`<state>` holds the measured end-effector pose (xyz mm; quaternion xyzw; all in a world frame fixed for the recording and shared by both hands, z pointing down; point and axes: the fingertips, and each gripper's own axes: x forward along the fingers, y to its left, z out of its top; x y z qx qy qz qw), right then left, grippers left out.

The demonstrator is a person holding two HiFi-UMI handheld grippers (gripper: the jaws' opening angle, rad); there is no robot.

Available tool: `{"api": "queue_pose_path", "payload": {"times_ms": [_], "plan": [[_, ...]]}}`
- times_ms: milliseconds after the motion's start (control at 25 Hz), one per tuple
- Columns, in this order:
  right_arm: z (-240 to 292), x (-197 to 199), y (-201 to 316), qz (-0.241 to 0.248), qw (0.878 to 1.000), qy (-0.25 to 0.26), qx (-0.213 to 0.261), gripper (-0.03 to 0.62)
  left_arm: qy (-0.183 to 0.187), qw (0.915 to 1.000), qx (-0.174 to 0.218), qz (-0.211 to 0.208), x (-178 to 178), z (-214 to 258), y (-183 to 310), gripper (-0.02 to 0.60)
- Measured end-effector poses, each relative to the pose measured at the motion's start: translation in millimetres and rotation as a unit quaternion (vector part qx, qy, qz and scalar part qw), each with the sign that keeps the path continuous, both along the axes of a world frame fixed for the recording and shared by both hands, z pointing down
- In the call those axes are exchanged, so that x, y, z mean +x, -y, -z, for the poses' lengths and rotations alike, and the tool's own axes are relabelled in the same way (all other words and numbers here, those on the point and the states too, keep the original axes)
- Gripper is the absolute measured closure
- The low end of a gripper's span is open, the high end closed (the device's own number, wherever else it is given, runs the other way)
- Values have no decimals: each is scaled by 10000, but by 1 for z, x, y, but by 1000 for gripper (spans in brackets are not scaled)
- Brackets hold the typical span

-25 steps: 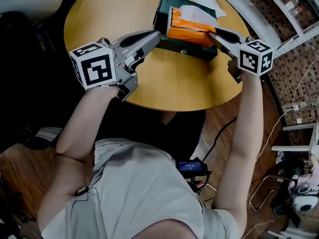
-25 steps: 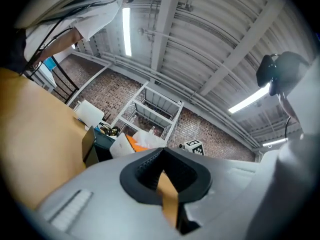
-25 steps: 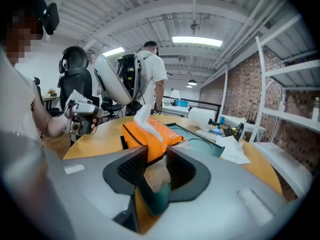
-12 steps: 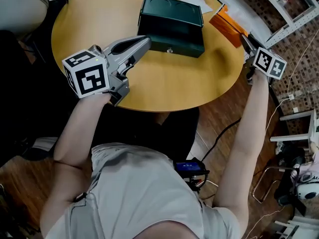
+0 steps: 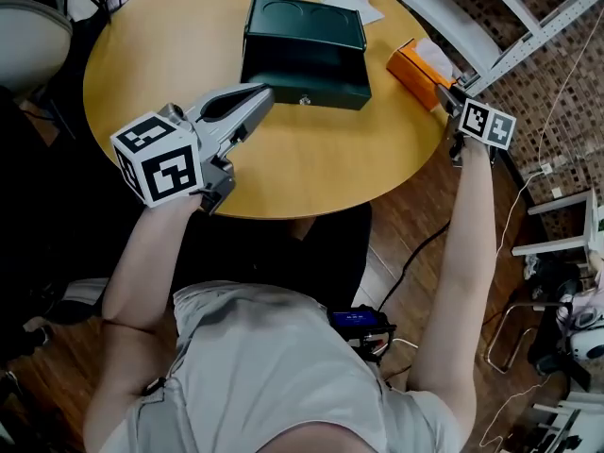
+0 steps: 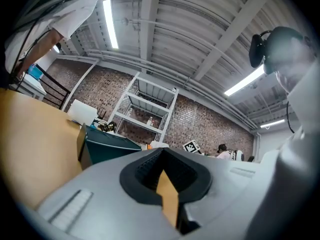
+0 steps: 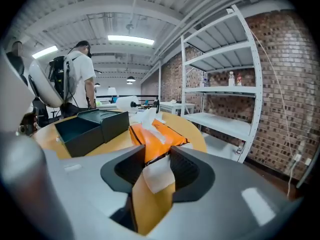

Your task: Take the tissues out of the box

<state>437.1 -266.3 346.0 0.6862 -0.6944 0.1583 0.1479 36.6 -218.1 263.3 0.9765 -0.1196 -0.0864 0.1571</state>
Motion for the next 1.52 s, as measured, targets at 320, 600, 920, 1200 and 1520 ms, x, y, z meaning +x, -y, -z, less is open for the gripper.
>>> {"api": "queue_pose_path", "payload": {"times_ms": [320,600,920,1200,1520], "plan": [[52,-29,-7,580,9894,182,1320,325,245,9990,342,155,15,-4,2,581],[92,-167,-32,3018,9303,336,2056,577,767,9931,868,169,31,-22,3,581],[35,-306,-56,4604,8726,716,1464,592,1176,9859,1194,49,44,-49,7,581],[6,-318,-50,4624,8736,966,1168,592,1348,9832,1225,-115,51,-54,5,581],[9,-320,-52,4629,8734,985,1150,594,1609,9809,1078,-190,55,-61,5,581]]}}
